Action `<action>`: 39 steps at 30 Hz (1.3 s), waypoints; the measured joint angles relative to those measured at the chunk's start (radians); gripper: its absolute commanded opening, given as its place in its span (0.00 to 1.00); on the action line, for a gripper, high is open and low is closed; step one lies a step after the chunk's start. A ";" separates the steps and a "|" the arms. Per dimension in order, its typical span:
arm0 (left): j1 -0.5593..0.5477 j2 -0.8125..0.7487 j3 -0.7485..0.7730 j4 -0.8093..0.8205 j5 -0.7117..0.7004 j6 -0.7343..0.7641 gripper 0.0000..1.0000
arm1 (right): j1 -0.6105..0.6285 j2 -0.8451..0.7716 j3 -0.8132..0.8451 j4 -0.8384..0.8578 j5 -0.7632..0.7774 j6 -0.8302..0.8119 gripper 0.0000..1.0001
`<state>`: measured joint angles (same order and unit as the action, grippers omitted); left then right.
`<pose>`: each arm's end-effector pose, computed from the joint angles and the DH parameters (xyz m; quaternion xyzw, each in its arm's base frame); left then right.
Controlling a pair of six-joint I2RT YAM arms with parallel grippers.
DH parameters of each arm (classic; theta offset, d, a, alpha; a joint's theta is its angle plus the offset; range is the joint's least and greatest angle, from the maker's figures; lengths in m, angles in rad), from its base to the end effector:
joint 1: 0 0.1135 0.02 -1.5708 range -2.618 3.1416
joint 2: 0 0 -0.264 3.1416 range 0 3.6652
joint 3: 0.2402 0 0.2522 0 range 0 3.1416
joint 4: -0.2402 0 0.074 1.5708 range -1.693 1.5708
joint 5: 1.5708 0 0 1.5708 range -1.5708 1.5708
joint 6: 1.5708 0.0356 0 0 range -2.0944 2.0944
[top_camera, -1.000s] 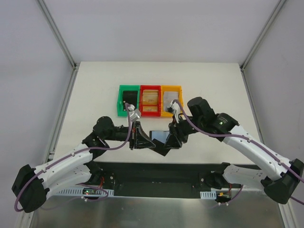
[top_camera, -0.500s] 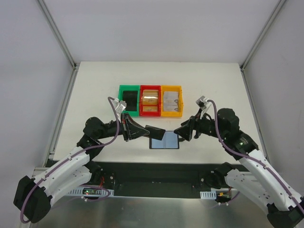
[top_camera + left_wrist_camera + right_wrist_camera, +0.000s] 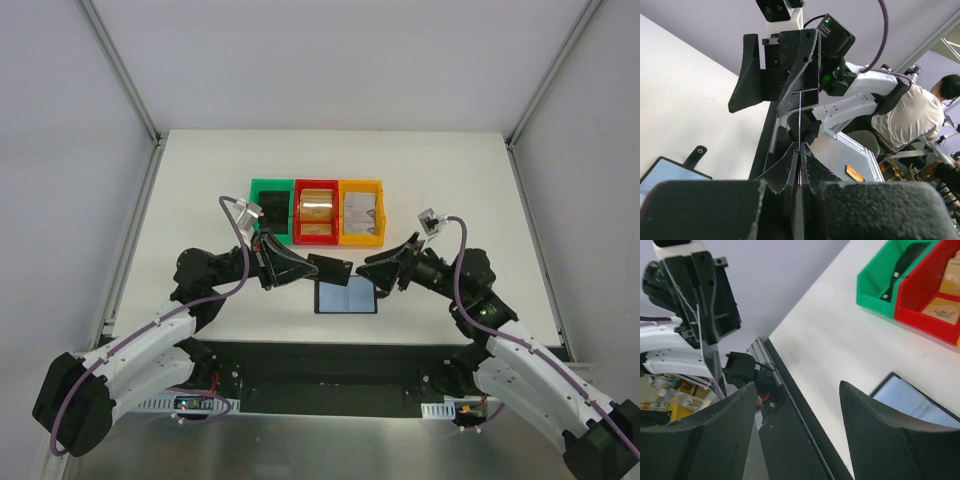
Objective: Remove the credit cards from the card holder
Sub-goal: Place the credit card in the storage box.
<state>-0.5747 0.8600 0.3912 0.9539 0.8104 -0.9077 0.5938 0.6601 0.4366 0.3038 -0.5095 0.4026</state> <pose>0.1375 -0.1198 0.3024 0.2542 0.5241 -0.6815 0.4430 0.1298 0.1086 0.2880 -0.2470 0.6356 0.4900 0.5431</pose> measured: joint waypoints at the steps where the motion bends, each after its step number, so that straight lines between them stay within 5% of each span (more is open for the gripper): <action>1: 0.000 0.002 0.000 0.012 0.000 -0.004 0.00 | 0.002 0.008 -0.007 0.039 -0.002 0.019 0.67; 11: 0.000 0.023 0.000 0.060 -0.009 -0.033 0.00 | 0.055 0.046 -0.010 0.269 -0.007 0.096 0.63; 33: 0.007 -0.044 -0.007 0.050 -0.061 -0.040 0.00 | 0.069 -0.043 -0.009 0.233 -0.006 0.079 0.64; 39: 0.007 -0.020 -0.012 0.066 -0.061 -0.052 0.00 | 0.097 0.043 0.001 0.238 -0.043 0.080 0.60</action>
<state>-0.5674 0.8398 0.3790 1.0203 0.7494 -0.9596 0.6907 0.7029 0.4374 0.5419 -0.5522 0.4831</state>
